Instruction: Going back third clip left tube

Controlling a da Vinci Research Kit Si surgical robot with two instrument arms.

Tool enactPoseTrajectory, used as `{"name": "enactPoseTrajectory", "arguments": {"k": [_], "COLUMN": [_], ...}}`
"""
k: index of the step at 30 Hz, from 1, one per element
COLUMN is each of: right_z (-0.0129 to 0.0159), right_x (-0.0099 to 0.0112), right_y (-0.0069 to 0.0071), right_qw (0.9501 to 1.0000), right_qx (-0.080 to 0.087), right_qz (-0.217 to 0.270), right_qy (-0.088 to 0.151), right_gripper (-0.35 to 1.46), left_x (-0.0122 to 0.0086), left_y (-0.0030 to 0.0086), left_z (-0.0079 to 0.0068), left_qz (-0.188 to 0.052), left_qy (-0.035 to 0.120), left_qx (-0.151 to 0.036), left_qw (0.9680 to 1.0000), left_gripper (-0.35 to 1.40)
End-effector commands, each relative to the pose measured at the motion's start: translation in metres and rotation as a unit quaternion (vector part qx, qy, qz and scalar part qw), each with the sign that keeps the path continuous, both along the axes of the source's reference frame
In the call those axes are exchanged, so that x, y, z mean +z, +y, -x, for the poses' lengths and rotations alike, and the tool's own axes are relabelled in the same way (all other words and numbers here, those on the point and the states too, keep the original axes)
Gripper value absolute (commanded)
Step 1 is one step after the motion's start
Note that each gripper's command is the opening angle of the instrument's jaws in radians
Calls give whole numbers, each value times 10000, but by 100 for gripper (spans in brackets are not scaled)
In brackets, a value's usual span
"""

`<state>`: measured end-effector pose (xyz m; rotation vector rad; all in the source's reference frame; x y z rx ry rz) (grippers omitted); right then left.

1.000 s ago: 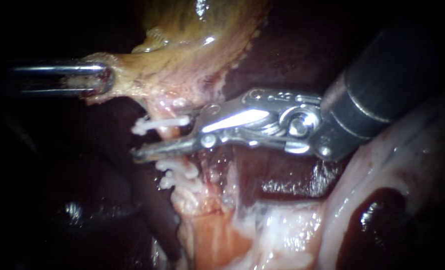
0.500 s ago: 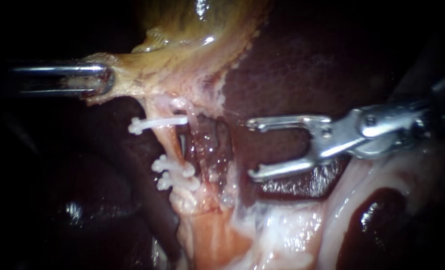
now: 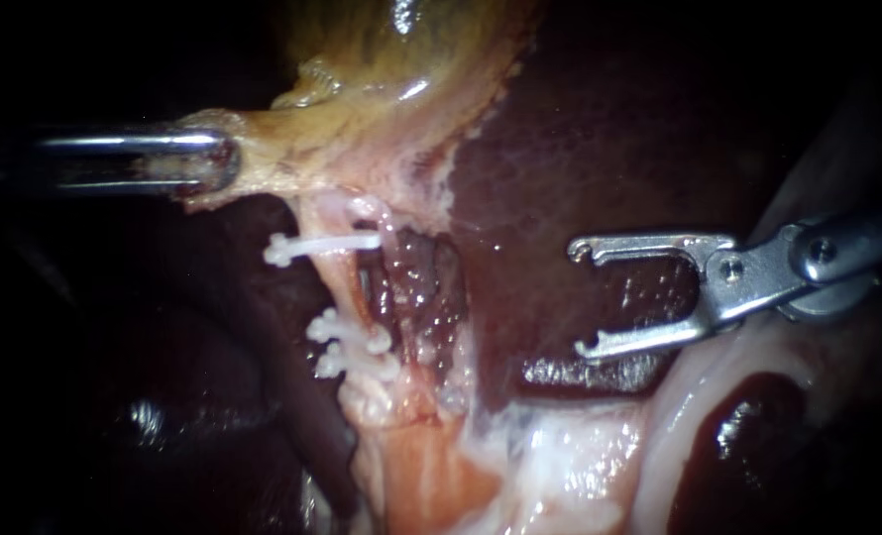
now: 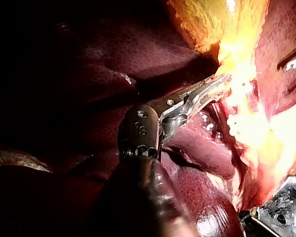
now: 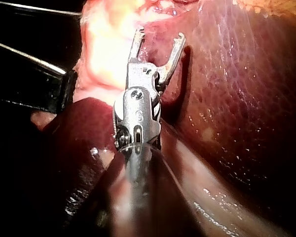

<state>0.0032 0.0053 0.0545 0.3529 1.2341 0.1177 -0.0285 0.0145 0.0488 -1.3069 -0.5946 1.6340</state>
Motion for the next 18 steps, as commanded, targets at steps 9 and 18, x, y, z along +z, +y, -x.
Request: {"name": "enactPoseTrajectory", "arguments": {"k": [9, 18], "right_z": [2, 0], "right_x": [0, -4], "right_y": [0, -2], "right_qw": [10000, 9999], "right_qx": [-15, -95], "right_qz": [28, -10], "right_qy": [7, 61], "right_gripper": [50, 50], "left_x": [37, 35], "left_y": [-8, -7], "left_z": [28, 27], "left_qz": [94, 86], "left_qy": [-14, -28], "left_qx": [102, 119], "left_qw": [9999, 9999], "left_gripper": [-35, -35]}}
